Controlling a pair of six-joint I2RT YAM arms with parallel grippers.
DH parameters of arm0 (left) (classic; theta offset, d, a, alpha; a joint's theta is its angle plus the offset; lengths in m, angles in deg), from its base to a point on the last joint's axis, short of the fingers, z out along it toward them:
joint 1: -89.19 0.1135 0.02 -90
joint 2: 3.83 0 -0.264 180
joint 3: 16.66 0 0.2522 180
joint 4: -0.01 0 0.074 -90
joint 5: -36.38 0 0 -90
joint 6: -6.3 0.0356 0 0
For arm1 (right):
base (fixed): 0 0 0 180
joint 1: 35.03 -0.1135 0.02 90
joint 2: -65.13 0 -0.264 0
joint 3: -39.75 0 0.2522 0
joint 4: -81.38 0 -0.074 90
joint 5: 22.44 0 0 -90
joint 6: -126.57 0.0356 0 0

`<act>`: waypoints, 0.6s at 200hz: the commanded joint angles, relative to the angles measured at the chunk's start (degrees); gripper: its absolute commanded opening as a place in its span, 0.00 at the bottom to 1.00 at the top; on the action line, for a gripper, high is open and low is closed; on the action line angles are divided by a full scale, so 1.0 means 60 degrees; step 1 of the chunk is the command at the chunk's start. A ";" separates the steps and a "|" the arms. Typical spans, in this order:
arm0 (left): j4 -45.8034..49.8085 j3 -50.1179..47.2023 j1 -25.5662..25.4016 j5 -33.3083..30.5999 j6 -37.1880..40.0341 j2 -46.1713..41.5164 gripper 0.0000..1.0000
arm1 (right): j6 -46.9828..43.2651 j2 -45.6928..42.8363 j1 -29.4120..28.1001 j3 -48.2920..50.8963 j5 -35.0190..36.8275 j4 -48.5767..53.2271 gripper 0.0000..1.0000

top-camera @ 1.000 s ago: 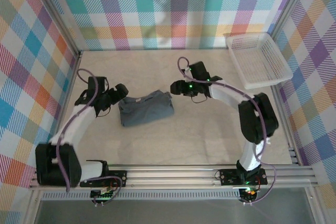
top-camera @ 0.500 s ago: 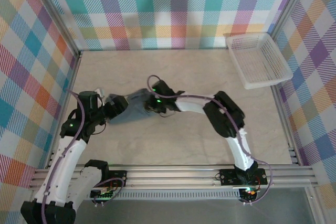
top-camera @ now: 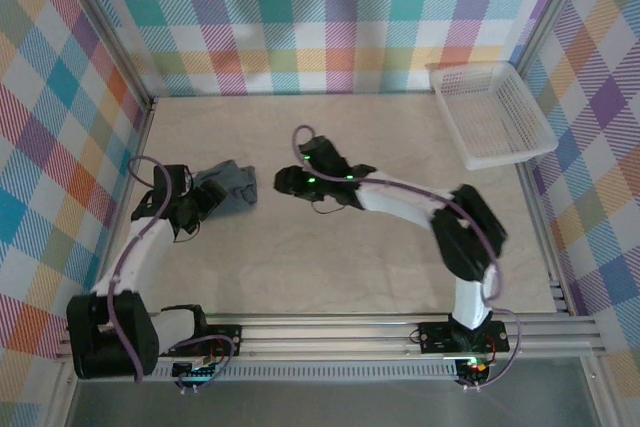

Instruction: Fold the inside-out t-shirt

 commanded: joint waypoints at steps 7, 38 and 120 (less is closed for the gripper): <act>-0.1879 0.0619 0.0200 -0.0649 -0.0476 0.1781 0.71 | -0.0098 -0.1242 0.0067 0.1394 0.0566 0.0023 0.51; -0.2482 0.1875 0.0213 -0.1096 -0.0493 0.4029 0.52 | 0.0224 -0.2185 0.0180 0.1872 0.0969 0.0291 0.52; -0.1180 0.8067 0.0244 -0.1035 0.0215 0.9151 0.46 | -0.0295 -0.3579 0.1483 0.1267 0.1059 0.1562 0.55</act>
